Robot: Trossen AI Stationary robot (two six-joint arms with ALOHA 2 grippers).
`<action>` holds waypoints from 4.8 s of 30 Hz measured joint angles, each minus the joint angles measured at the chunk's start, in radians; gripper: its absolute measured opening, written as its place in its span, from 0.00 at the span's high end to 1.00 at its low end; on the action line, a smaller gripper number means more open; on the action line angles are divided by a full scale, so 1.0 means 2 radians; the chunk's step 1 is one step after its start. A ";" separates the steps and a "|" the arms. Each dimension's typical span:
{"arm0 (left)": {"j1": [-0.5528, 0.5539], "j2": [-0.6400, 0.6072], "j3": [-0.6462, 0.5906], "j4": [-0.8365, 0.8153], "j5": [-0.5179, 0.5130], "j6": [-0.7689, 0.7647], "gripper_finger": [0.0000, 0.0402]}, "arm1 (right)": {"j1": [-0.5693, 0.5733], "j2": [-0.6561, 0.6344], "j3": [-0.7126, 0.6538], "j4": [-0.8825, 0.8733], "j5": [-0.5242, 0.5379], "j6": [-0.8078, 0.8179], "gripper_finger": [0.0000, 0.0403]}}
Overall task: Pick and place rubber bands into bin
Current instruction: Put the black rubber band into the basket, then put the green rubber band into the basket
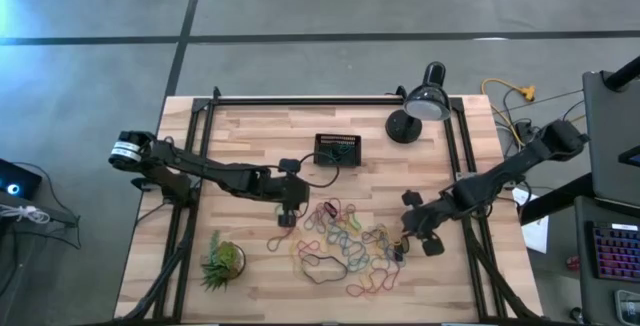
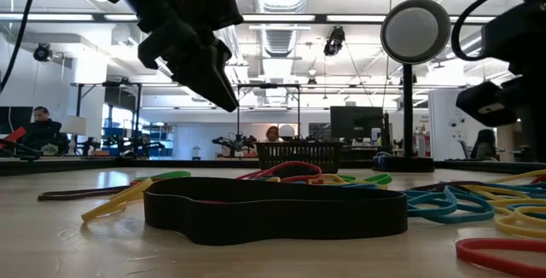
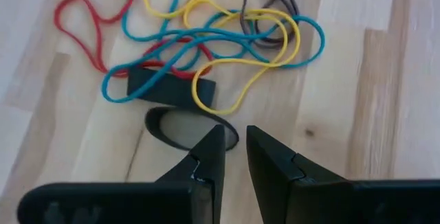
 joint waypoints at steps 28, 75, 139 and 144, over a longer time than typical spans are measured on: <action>0.000 0.000 -0.002 0.004 0.000 0.000 0.81 | 0.000 0.051 0.001 -0.012 0.022 0.025 0.87; 0.000 0.008 -0.017 -0.001 0.000 -0.005 0.81 | -0.291 0.257 0.148 0.356 0.299 -0.251 0.98; 0.009 0.055 -0.040 -0.075 0.039 0.015 0.81 | -0.227 0.165 0.206 0.099 -0.081 -0.304 0.78; 0.016 0.065 -0.040 -0.065 0.039 0.018 0.81 | -0.216 0.155 0.206 0.087 -0.081 -0.301 0.80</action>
